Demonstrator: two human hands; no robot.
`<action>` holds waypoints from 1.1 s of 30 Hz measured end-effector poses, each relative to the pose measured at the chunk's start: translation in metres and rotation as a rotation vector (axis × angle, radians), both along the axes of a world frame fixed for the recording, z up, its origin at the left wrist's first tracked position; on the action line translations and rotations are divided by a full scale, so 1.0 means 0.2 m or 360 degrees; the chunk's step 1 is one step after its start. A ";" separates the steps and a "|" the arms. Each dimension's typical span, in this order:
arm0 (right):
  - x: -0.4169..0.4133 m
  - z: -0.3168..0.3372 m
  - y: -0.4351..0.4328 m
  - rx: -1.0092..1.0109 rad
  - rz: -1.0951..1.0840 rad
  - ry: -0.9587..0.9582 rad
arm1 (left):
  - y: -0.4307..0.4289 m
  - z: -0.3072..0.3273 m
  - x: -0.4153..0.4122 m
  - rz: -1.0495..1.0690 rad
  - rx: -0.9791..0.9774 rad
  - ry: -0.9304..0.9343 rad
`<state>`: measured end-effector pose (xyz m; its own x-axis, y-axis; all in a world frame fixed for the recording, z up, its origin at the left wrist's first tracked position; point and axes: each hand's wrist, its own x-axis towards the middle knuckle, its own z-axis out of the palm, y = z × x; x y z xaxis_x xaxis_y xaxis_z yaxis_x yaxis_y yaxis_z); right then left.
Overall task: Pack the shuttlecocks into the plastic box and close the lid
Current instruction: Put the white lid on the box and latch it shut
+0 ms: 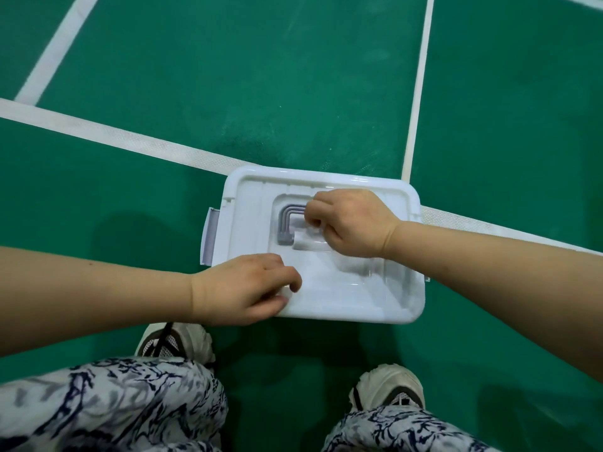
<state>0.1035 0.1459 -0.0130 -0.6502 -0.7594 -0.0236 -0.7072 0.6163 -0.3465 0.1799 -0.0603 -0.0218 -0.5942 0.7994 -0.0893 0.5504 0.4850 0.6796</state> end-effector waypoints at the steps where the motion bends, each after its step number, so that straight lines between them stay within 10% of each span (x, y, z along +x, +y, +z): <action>1: 0.00 -0.02 0.01 0.0060 0.0023 0.0118 | 0.01 0.00 -0.01 0.0039 0.0018 -0.0029; 7: 0.09 -0.07 0.24 0.0148 -0.0244 0.0467 | -0.20 -0.03 -0.29 0.0852 -0.0109 0.0304; 13: 0.15 -0.06 0.35 0.0156 -0.1488 -0.0298 | -0.19 -0.08 -0.24 0.1703 -0.0257 -0.0809; 20: 0.26 -0.07 0.34 -0.0452 -0.2280 -0.1025 | -0.21 -0.04 -0.21 0.1686 0.0181 -0.1663; 33: 0.27 -0.07 0.33 -0.0862 -0.2413 -0.0957 | -0.13 0.01 -0.24 0.1763 -0.0158 -0.0990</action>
<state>0.1575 0.2127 -0.0261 -0.7363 0.4749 -0.4820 0.6486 0.2925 -0.7026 0.1319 -0.0855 -0.0194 -0.7733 -0.1214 -0.6223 -0.5767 0.5424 0.6109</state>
